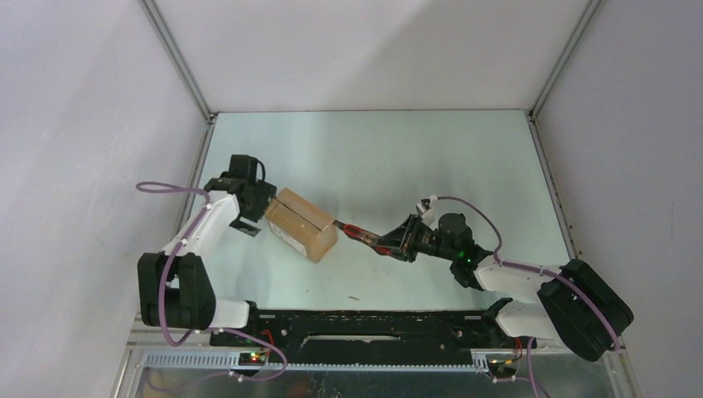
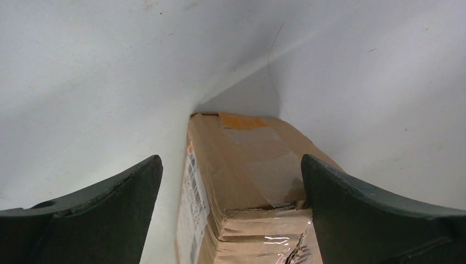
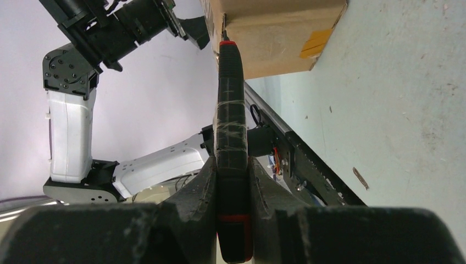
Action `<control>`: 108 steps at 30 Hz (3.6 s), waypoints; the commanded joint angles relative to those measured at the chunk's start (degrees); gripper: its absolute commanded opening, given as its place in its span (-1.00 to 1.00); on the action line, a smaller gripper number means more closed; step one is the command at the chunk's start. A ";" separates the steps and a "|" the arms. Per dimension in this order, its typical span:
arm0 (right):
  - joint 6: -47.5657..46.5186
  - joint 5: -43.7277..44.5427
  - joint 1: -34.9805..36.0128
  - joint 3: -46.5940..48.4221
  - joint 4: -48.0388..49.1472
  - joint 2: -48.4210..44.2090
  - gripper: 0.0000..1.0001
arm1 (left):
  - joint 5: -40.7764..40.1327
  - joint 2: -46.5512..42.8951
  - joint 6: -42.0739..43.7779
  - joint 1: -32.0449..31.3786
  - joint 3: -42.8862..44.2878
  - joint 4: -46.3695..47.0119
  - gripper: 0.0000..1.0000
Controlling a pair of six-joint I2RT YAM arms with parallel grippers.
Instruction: Unpack the express box
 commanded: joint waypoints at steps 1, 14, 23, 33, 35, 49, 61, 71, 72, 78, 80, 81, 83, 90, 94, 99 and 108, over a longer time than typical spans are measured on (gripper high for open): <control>-0.75 -2.62 1.80 2.96 4.16 1.39 -1.00 | 5.96 -0.70 -6.81 -1.51 -5.33 -0.67 0.99; -2.53 -2.74 3.61 6.70 2.07 4.08 -1.00 | 5.99 -5.97 -25.58 -5.81 -9.38 2.34 0.99; -6.78 4.05 3.43 7.77 -8.75 -1.65 -1.00 | 6.16 -9.22 -37.84 -10.58 -11.60 -0.86 0.99; -5.71 1.54 6.26 8.38 -3.96 3.15 -1.00 | 6.84 -7.76 -44.48 -15.74 -11.52 1.50 0.99; -5.65 0.86 6.60 8.50 -4.12 3.68 -1.00 | 6.47 -7.38 -44.95 -16.35 -11.01 1.28 0.99; -11.47 -0.21 1.43 7.96 -15.71 0.37 -1.00 | 4.29 -6.53 -24.07 -11.23 -5.34 -1.46 0.99; -11.23 -1.09 1.78 8.78 -13.31 2.80 -1.00 | 8.91 -11.20 -29.82 -8.85 -16.01 10.26 0.99; -13.03 -3.75 3.40 12.54 -16.93 3.58 -1.00 | 3.35 -11.78 -51.12 -11.87 -13.49 7.97 0.88; -13.19 -4.26 3.30 13.00 -17.42 3.89 -1.00 | 2.91 -11.12 -51.99 -12.10 -12.63 7.67 0.87; -15.26 -8.37 2.37 17.35 -19.27 8.28 -1.00 | 0.24 -7.29 -58.39 -12.98 -10.32 7.24 0.83; -17.40 -8.33 2.56 17.98 -22.19 8.16 -1.00 | -0.42 -6.28 -59.88 -12.98 -10.20 7.78 0.82; -18.37 -8.59 2.45 18.00 -23.42 7.86 -1.00 | -0.63 -5.60 -60.53 -13.01 -9.83 7.66 0.82; -20.33 -9.30 1.94 17.97 -26.36 7.16 -1.00 | -0.14 -4.34 -61.89 -13.13 -9.63 8.59 0.82; -25.97 -13.79 -1.34 17.29 -31.93 4.09 -1.00 | -1.71 -3.62 -64.69 -13.61 -8.53 8.90 0.81; -26.40 -16.65 -3.43 17.26 -31.55 4.12 -1.00 | -2.50 -3.75 -64.85 -13.89 -8.16 8.26 0.80; -25.45 -17.22 -3.77 17.34 -29.70 5.99 -1.00 | -4.06 -5.03 -58.39 -13.66 -6.23 7.02 0.81; -27.17 -9.75 -4.55 17.31 -34.55 5.91 -1.00 | -4.01 -11.15 -21.85 -1.34 -1.69 0.85 0.99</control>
